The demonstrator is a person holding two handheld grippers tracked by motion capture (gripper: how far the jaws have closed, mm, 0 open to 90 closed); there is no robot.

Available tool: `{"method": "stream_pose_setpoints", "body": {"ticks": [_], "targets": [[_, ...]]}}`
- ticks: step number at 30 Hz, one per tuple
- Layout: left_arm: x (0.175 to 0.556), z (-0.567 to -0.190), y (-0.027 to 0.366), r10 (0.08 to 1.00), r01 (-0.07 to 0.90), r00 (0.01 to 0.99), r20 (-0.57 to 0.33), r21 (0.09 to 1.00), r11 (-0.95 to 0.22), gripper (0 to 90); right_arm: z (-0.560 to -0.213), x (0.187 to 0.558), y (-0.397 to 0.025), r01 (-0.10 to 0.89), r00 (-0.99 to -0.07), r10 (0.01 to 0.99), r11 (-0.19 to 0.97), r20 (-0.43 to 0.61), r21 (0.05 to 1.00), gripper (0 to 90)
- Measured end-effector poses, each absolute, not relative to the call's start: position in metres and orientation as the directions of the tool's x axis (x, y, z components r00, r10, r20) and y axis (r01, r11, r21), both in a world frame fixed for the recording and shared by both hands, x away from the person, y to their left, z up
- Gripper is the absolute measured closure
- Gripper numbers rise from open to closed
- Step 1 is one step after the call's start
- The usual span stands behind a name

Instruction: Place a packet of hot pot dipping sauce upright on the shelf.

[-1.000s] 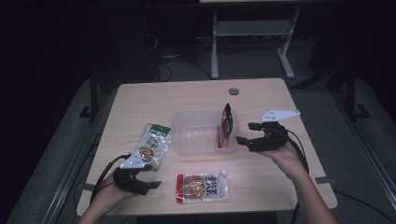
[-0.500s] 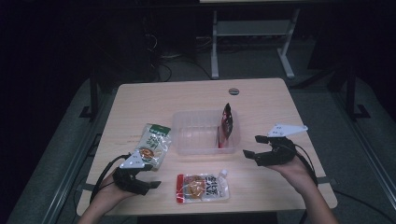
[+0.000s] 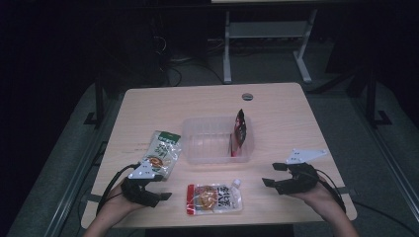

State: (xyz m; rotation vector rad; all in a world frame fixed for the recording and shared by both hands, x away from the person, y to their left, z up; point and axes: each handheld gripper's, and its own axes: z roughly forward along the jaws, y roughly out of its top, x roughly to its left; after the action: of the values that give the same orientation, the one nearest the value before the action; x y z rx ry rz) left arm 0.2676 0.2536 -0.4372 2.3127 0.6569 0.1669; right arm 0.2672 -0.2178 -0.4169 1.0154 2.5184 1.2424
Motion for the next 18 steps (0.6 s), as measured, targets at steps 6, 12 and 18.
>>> {"method": "stream_pose_setpoints", "body": {"ticks": [6,12,18], "targets": [[0.266,-0.437,0.250,0.499,0.409,0.864,-0.071,0.677,-0.612,28.1,-0.421,0.253,-0.213,0.484,-0.800,0.574,0.447,0.174,0.752,72.2],[0.266,-0.438,0.248,0.489,0.403,0.870,-0.068,0.669,-0.624,28.1,-0.424,0.249,-0.199,0.424,-0.858,0.488,0.503,0.157,0.754,89.5],[0.267,-0.440,0.246,0.488,0.405,0.870,-0.074,0.673,-0.619,28.0,-0.430,0.247,-0.182,0.397,-0.889,0.429,0.544,0.161,0.739,89.5]]}}
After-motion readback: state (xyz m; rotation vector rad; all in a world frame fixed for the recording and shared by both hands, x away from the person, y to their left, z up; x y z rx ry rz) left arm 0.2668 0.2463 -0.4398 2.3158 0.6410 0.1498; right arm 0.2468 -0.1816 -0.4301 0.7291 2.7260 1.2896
